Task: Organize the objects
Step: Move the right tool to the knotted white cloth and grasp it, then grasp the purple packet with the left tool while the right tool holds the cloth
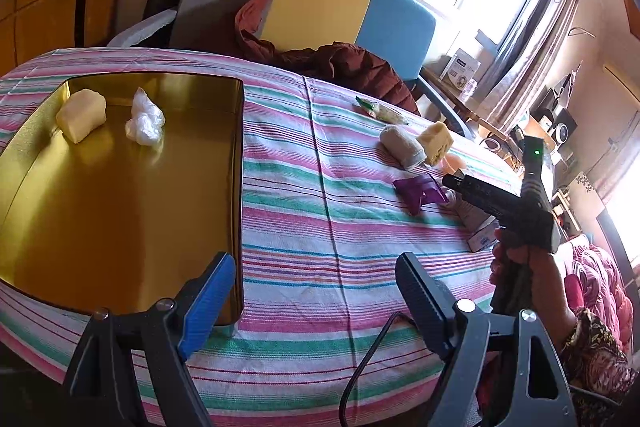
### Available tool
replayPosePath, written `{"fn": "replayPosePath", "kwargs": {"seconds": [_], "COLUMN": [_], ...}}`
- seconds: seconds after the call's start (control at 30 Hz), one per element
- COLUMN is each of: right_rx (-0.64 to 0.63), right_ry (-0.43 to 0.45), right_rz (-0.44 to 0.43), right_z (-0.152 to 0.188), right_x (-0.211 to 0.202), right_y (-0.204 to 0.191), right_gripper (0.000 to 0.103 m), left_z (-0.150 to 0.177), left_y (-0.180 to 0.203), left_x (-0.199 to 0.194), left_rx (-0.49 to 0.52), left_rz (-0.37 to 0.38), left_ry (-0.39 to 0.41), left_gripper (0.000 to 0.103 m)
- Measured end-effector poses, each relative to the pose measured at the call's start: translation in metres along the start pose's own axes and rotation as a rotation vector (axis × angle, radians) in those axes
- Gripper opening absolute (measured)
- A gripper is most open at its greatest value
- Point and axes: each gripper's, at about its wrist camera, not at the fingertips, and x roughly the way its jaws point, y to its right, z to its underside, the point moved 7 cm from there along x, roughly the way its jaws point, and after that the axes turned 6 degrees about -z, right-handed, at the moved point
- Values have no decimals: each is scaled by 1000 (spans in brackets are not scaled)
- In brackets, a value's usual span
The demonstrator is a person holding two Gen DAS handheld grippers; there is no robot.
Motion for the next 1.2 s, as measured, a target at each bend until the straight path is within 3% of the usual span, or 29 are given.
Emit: {"fn": "replayPosePath", "kwargs": {"seconds": [0.33,0.47,0.6,0.73,0.83,0.9,1.2], "right_rx": [-200,-276,-279,-264,-179,-155,32], "right_ry": [-74,-103,-78,-65,-24,5,-10], "right_rz": [183,223,188,134,-8,-50,-101], "right_z": [-5,-3,-3,7,13,16,28], "right_x": [28,38,30,20,8,0,4], "right_y": [0,-1,-2,-7,-10,-12,18], "right_gripper": [56,50,33,32,31,31,31], "left_z": [1,-1,-4,-12,-20,-24,-37], "left_y": [3,4,8,16,26,34,89], "left_x": [2,5,9,15,21,27,76], "left_rx": [13,19,32,55,73,93,277], "left_rz": [-12,-17,-21,-25,-16,-10,0], "left_ry": [-13,-20,-29,-36,-38,-46,-124], "left_gripper": [84,84,84,84,84,84,84]}}
